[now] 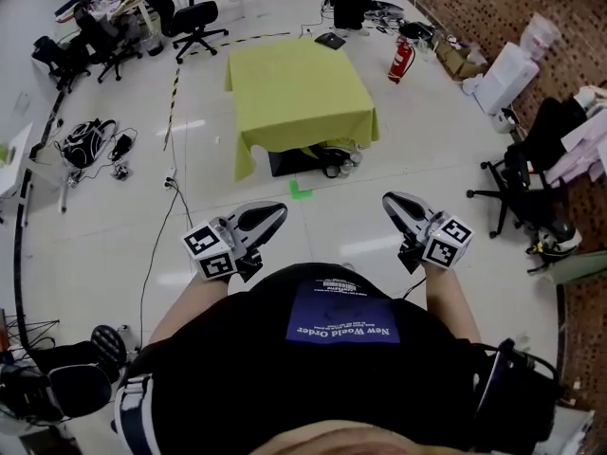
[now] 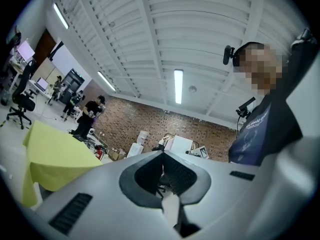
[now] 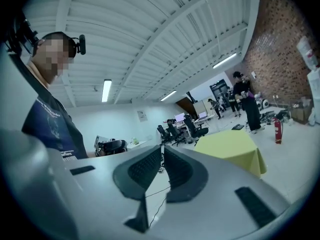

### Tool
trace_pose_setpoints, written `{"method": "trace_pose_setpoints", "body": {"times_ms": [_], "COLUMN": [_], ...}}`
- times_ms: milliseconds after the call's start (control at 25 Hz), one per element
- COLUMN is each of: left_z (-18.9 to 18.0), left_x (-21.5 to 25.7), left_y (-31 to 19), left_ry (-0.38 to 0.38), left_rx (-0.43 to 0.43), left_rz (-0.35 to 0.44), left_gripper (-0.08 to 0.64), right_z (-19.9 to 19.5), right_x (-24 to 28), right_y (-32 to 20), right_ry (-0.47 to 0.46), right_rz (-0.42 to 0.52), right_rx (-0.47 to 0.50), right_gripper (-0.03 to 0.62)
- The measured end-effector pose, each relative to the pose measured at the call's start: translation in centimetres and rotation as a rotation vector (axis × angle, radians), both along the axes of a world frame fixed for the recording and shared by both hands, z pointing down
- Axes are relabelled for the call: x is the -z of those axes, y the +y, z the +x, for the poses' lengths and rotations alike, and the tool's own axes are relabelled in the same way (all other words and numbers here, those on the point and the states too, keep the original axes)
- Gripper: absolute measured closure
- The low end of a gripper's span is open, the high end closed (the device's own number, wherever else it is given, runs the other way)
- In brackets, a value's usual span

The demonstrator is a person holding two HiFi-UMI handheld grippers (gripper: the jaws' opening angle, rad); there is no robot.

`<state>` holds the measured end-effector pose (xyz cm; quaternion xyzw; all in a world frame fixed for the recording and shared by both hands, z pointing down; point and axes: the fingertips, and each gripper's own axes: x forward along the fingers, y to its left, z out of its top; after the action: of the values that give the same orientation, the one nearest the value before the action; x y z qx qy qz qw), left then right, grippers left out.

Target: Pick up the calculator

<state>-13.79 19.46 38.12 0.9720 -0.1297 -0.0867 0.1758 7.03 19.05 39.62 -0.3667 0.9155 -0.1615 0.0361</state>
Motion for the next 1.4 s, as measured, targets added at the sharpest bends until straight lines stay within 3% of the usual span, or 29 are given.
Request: {"method": "trace_pose_setpoints", "body": {"times_ms": [160, 480, 720, 920, 1080, 1400], "left_z": [2.5, 12.4, 17.1, 17.0, 15.9, 9.5], "left_x": [0.0, 2.1, 2.6, 1.6, 1.2, 2.5], "left_y": [-4.4, -13.4, -18.1, -22.2, -26.9, -38.7], "left_ry": [-0.017, 0.002, -0.019, -0.024, -0.006, 0.026], "left_rx": [0.059, 0.204, 0.217, 0.214, 0.164, 0.052], "left_rz": [0.012, 0.028, 0.022, 0.0, 0.016, 0.057], "left_gripper": [0.554, 0.554, 0.554, 0.554, 0.554, 0.554], "right_z": [2.3, 11.5, 15.6, 15.3, 13.6, 8.3], "right_x": [-0.8, 0.7, 0.5, -1.2, -1.0, 1.2], "right_y": [-5.4, -16.8, -23.2, -27.1, -31.1, -40.5], "right_ry": [-0.008, 0.001, -0.012, -0.008, 0.022, 0.024], "right_rz": [0.002, 0.019, 0.013, -0.026, -0.026, 0.003], "right_rx": [0.056, 0.209, 0.23, 0.227, 0.206, 0.086], "right_gripper": [0.599, 0.598, 0.598, 0.598, 0.592, 0.568]}}
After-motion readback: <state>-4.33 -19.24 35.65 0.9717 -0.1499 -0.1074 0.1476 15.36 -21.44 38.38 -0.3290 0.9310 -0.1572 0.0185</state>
